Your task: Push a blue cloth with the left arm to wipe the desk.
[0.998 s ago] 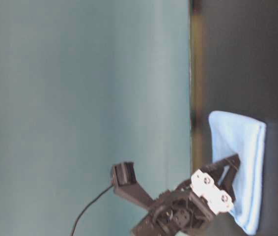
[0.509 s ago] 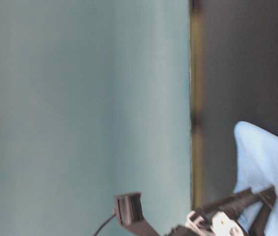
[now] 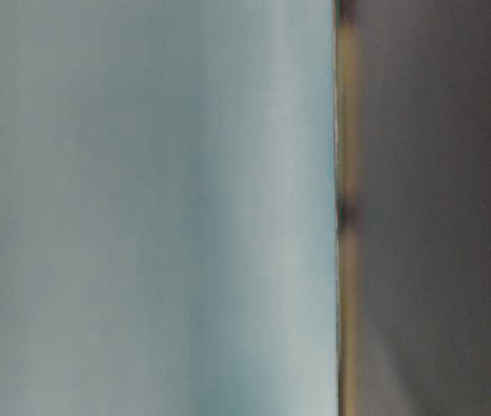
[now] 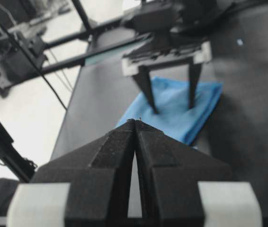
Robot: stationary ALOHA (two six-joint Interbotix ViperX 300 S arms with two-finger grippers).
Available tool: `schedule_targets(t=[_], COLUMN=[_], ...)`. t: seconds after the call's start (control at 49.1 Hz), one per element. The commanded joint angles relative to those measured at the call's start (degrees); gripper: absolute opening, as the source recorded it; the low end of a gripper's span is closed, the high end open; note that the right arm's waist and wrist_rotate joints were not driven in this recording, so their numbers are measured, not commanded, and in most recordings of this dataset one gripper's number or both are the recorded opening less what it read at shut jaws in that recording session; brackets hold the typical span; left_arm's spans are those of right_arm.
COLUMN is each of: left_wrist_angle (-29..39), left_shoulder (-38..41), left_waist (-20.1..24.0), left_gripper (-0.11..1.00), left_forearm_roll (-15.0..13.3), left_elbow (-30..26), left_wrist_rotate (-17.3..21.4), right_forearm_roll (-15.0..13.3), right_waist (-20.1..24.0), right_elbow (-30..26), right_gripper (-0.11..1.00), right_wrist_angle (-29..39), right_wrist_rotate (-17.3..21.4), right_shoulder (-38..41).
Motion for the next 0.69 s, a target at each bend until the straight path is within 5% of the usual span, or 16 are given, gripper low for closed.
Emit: schedule_targets(t=[0.0,0.285,0.672], left_wrist_angle=[1.2,4.6,4.7], left_shoulder=[0.1,0.3,-0.8], left_waist=[-4.9,-15.3,-15.0], left_gripper=[0.87,0.86,0.86], left_forearm_roll=[0.2,0.2,0.2], left_elbow=[-0.4,-0.5,-2.5], left_wrist_rotate=[-0.1,-1.3,-0.4], right_forearm_roll=[0.1,0.1,0.1], right_waist=[0.0,0.0,-0.1], right_elbow=[-0.4,-0.4,-0.4], right_gripper=[0.00,0.00,0.00], right_wrist_angle=[-0.9,-1.0,-2.5], right_wrist_rotate=[0.0,0.1,0.0], right_shoulder=[0.1,-0.1,-0.1])
